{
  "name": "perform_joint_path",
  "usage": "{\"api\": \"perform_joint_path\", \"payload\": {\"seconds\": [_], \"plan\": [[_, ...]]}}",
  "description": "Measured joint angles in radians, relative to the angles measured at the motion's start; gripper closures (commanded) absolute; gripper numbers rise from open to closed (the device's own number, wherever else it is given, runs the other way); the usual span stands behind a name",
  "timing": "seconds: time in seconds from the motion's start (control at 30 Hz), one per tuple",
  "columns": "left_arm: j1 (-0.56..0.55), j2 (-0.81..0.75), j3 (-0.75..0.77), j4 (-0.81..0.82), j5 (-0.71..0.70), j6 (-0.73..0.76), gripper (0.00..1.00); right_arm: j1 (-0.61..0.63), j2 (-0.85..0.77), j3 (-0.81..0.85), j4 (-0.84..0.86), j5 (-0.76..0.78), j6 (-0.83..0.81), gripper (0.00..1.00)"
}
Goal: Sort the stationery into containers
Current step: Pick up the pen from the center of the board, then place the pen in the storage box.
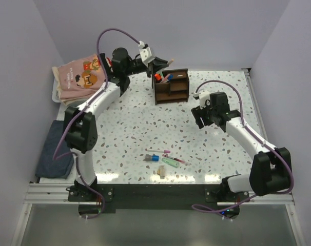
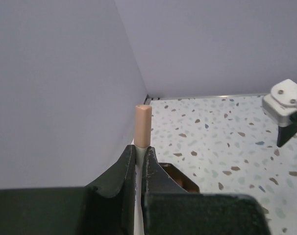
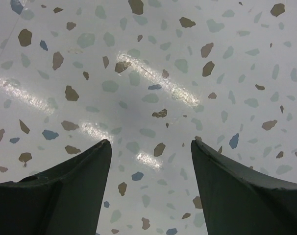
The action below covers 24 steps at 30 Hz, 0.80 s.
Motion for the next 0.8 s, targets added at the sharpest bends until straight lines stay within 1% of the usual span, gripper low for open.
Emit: {"api": "perform_joint_path", "payload": {"seconds": [0.1,0.2,0.27,0.43,0.63,0.8], "plan": [[0.027,0.192,0.179,0.185,0.011,-0.150,1.00,0.000,0.011,0.021,0.000,0.010,-0.001,0.30],[0.036,0.340,0.296,0.255,-0.001,-0.229,1.00,-0.001,0.019,0.032,0.000,0.018,-0.003,0.30],[0.038,0.399,0.314,0.275,-0.006,-0.263,1.00,-0.004,0.029,0.043,-0.002,0.020,-0.006,0.30],[0.038,0.456,0.314,0.314,-0.006,-0.324,1.00,-0.005,0.056,0.069,-0.016,0.033,-0.017,0.30],[0.041,0.460,0.314,0.389,-0.006,-0.357,1.00,-0.006,0.091,0.104,-0.025,0.045,-0.023,0.30],[0.053,0.467,0.290,0.422,-0.005,-0.359,1.00,-0.006,0.122,0.128,-0.026,0.045,-0.025,0.30]]}}
